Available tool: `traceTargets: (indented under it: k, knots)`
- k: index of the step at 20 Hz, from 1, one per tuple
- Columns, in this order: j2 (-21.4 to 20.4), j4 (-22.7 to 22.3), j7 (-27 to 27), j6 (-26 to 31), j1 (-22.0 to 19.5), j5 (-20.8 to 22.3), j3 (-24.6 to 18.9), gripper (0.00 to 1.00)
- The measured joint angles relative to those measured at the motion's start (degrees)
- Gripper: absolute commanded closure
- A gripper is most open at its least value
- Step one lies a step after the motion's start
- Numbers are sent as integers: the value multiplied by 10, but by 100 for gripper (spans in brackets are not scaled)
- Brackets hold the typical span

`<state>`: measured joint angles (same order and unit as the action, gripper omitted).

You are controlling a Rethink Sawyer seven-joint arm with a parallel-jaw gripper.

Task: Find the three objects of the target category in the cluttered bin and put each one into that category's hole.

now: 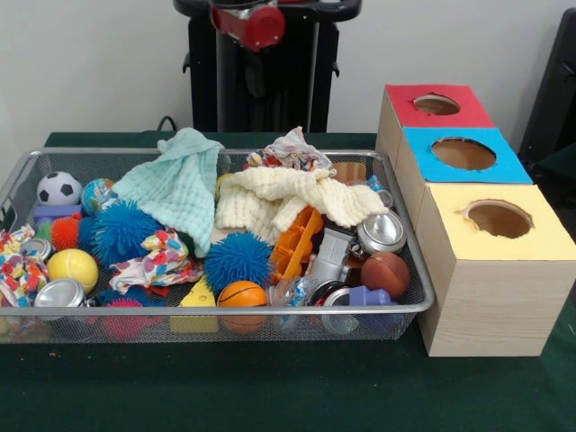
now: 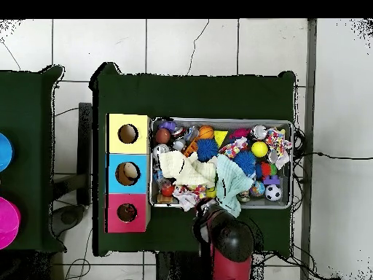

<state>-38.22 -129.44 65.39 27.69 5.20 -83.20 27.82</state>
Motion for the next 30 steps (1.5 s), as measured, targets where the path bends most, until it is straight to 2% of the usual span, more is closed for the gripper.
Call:
traceTargets:
  k: [4, 9, 15, 23, 30]
  knots:
    - [-11, -14, 0, -49, -19, 0, -6, 100]
    - [-34, -37, 0, -95, -21, 0, -26, 100]
    - [-50, -53, 0, -118, -28, 0, -56, 100]
    - [-70, -76, 0, -151, -80, 0, -98, 100]
    - [-97, -94, 0, -210, -159, 58, -153, 100]
